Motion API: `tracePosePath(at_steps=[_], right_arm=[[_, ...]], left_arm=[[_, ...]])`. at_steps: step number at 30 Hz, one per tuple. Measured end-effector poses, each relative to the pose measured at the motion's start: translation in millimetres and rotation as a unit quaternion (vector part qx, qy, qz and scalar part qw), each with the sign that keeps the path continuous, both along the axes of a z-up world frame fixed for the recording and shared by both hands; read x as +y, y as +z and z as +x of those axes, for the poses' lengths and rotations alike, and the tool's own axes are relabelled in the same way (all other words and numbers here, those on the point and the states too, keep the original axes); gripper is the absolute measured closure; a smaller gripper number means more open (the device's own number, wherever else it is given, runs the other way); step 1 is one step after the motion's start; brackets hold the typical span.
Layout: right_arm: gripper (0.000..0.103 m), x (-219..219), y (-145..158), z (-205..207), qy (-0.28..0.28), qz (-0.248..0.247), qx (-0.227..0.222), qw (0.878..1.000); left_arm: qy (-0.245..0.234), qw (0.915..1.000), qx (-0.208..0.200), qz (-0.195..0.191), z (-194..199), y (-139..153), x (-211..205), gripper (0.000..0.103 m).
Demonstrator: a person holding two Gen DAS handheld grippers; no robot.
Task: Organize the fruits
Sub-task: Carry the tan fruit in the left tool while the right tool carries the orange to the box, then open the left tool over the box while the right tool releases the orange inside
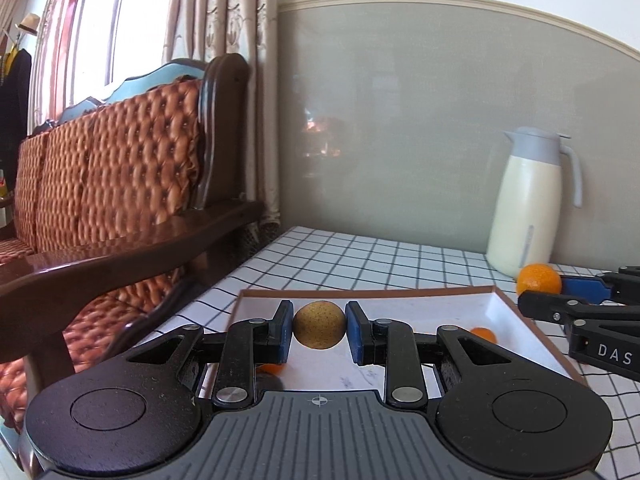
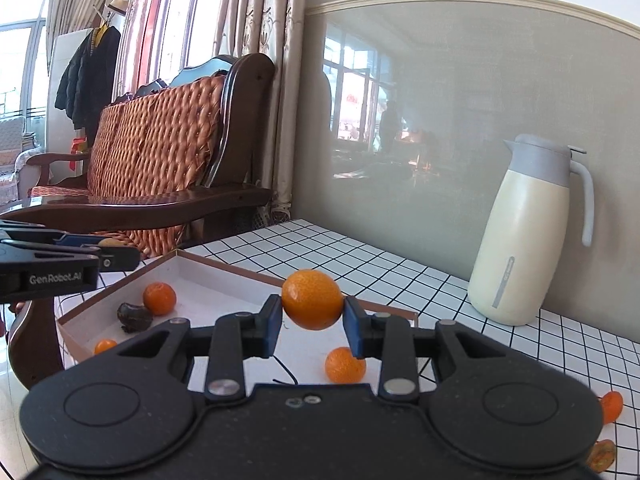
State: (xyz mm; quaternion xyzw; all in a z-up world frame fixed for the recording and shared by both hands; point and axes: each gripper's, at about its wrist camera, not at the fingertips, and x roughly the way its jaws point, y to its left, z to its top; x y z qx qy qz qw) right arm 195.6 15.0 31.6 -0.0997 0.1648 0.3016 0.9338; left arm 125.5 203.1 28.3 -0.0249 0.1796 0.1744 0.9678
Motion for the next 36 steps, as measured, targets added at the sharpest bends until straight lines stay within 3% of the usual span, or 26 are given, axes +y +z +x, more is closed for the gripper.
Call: tracePosePath(at_steps=[15,25,32,34,35,36], right_arm=[[0.079,15.8,-6.6,38.5,-0.026,0.022,0.016,0.999],[0.079,20.0,-15.4,65.8,-0.026,-0.003,0.024,0.999],[0.078,21.5,-22.1,94.1,-0.029,-0.012,0.063,0.998],[0.077,25.8,-28.3,105.2,-0.032,-0.041,0.086,0.995],[0.072,24.1,-30.7,105.9,-0.046,-0.040,0.076,0.995],[0.044,20.5,-31.1,104.5,-0.064,-0.034,0.063,0.995]], left_arm=[[0.014,0.9997,0.019,0.006,40.4,-7.0,35.8,0.074],[0.010,0.9996,0.028,0.000,77.8,-15.4,45.0,0.074],[0.025,0.9985,0.049,0.002,105.9,-23.0,53.7,0.074],[0.024,0.9974,0.068,-0.003,114.2,-29.2,54.6,0.074],[0.025,0.9971,0.072,-0.005,116.3,-32.3,53.8,0.074],[0.030,0.9972,0.069,-0.003,115.6,-32.8,52.0,0.071]])
